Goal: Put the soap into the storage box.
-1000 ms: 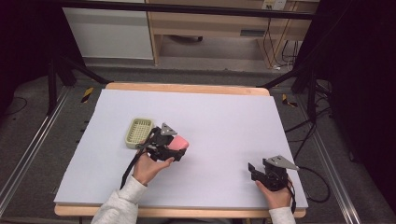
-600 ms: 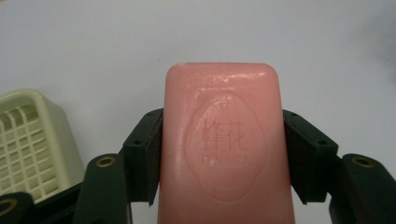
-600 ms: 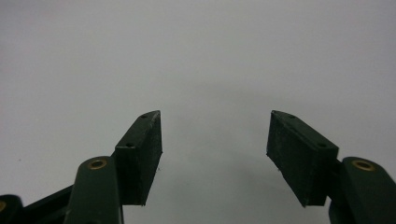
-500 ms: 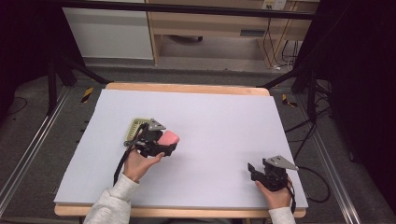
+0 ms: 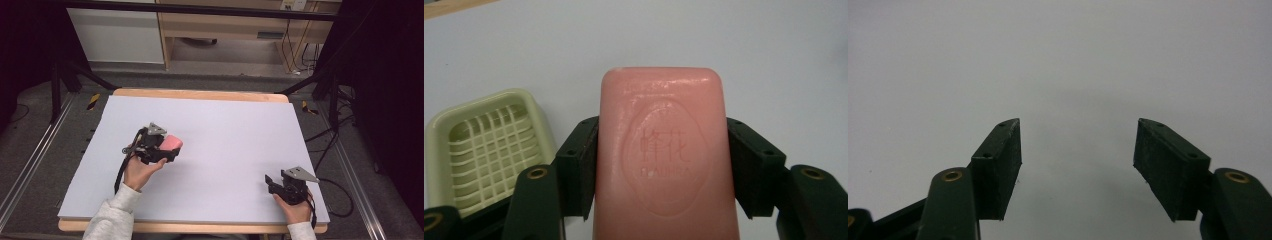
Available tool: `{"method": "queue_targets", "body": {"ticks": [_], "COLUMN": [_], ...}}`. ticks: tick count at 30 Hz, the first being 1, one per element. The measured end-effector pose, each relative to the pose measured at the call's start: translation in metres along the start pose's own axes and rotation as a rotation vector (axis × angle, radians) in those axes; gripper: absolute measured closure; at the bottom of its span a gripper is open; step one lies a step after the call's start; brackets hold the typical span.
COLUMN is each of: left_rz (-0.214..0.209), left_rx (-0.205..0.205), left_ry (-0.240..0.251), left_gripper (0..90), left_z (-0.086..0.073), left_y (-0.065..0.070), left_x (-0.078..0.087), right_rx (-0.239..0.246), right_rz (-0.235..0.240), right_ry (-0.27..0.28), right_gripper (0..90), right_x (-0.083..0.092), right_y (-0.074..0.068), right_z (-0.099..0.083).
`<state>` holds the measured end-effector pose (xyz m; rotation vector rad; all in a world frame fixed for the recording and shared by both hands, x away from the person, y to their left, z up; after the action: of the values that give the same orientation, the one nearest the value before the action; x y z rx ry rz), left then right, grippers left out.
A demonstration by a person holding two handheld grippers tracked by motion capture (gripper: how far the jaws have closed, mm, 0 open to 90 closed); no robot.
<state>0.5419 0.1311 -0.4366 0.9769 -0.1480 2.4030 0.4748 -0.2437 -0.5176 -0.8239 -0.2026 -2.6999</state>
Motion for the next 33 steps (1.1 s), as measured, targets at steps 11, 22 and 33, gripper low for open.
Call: {"method": "queue_targets", "body": {"ticks": [11,22,33], "left_rz": [0.055,0.096,0.139], "left_rx": [0.042,0.082,0.114], "left_ry": [0.005,0.006,-0.008], "left_gripper": [37.2,37.2,37.1], "left_z": [0.0,0.0,0.001], "left_y": [-0.026,-0.05,-0.072], "left_x": [0.001,-0.002,-0.008], "right_rx": [0.003,0.004,0.001], "right_rz": [-0.002,-0.002,0.002], "right_ry": [0.0,0.001,0.0], "right_gripper": [35.7,35.8,35.7], "right_x": [-0.001,-0.001,0.0], "right_y": [0.0,0.0,-0.001], "right_z": [0.0,0.0,0.0]}}
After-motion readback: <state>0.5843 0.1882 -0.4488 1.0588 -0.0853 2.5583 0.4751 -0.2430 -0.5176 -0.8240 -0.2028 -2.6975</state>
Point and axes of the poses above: each handheld gripper's, and its own axes: x roughly backward along the jaws, z roughly out of its top, y roughly to its right, the point moved 7 cm from there along -x, roughly forward along the jaws, and after that the axes turned 4 degrees about x, right-handed, at the moved point
